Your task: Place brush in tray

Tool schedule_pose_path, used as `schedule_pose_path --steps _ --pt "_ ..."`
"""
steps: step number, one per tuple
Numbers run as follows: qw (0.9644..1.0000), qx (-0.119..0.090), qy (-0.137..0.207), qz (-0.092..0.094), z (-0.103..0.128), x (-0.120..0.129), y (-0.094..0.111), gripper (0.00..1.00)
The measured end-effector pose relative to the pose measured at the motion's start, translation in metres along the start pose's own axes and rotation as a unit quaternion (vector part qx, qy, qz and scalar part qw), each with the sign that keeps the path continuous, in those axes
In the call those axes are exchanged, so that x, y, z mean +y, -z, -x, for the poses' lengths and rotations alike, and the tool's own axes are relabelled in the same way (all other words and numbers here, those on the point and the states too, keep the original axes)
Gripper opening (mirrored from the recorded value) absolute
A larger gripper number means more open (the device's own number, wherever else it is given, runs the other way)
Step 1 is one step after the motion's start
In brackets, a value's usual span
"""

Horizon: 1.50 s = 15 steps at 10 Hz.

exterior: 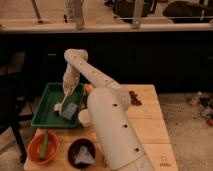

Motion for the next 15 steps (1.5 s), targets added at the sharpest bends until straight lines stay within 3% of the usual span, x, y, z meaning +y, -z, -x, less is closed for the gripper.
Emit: schedule_pose_path --steps 2,4,15 --pt "1.0 0.0 0.0 0.0 0.0003 -0.0007 -0.0003 0.73" --pt "1.0 0.0 0.0 0.0 0.0004 -0.0008 -0.0004 0.8" --pt "1.0 0.0 0.001 0.0 0.0006 -0.001 -0.0006 0.8"
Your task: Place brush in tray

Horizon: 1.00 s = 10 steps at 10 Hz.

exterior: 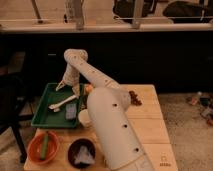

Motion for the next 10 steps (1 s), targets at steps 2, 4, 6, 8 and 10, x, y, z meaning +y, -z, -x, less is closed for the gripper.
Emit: schedule_pose_path --steps 2,4,6,8,10 --pt "1.0 0.0 0.0 0.0 0.0 0.0 0.0 0.8" --pt "1.0 0.0 0.0 0.0 0.0 -0.0001 0.0 0.8" --pt "1.0 0.0 0.0 0.0 0.0 0.0 -0.0001 0.8" --pt "1.0 0.0 0.0 0.0 0.0002 -0.0002 0.0 0.8" --pt "0.9998 0.012 0.014 0.008 0.0007 -0.0094 0.0072 0.8"
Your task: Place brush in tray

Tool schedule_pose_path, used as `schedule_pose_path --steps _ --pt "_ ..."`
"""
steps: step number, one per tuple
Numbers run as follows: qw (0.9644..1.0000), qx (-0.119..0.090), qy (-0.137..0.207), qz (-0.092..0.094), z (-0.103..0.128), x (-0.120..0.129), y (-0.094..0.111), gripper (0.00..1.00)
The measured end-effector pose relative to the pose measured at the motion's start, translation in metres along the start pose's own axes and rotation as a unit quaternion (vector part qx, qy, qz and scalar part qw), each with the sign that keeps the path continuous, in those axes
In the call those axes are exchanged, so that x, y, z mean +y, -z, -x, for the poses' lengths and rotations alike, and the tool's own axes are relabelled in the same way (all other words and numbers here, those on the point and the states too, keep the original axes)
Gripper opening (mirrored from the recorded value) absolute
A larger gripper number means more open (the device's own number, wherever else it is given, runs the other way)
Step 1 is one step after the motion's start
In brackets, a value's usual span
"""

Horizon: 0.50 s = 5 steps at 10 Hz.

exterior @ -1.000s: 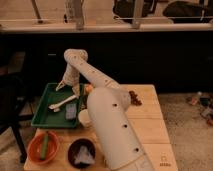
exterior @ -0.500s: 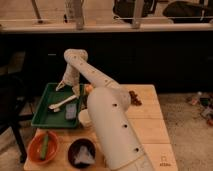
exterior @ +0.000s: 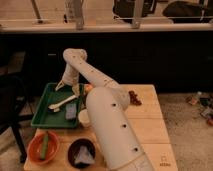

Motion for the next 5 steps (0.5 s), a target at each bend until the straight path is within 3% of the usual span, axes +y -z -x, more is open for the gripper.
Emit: schedule_pose_path --steps 5 --pt "0.9982 0.042 0.036 0.021 0.016 -0.022 0.041 0.8"
